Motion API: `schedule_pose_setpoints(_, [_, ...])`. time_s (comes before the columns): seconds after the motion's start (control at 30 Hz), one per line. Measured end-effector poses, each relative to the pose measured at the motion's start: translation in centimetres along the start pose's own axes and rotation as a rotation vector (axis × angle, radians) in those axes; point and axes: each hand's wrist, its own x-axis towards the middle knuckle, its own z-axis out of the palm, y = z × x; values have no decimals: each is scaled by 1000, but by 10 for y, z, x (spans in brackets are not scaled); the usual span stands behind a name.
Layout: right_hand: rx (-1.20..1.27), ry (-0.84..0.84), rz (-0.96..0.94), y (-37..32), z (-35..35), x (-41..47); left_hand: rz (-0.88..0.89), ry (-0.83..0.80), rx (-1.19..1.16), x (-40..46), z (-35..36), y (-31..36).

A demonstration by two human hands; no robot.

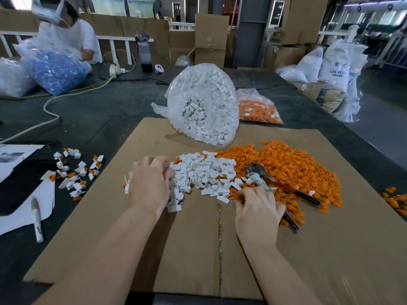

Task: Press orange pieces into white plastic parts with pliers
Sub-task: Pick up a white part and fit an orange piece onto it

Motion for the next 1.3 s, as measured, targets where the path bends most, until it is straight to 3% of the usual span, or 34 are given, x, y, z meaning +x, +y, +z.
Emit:
schedule_pose_setpoints(0.07, [1, -26, 5, 0, 0, 0, 117, -20, -204, -5, -2, 16])
schedule_pose_setpoints(0.2, [37, -24, 1, -1, -2, 0, 277, -200, -331, -25, 7, 41])
schedule_pose_setpoints(0.4, [118, -69, -4, 2, -2, 1, 287, -306, -477, -49, 22, 57])
schedule_pose_setpoints(0.6, [225, 2, -32, 1, -6, 1, 276, -333, -452, -53, 30, 54])
schedule_pose_setpoints(1.03, [521, -83, 13, -1, -13, 3, -85, -424, -747, -51, 24, 47])
schedule_pose_setpoints(1.3, [417, -77, -69, -1, -10, 2, -184, -517, -983, -51, 22, 47])
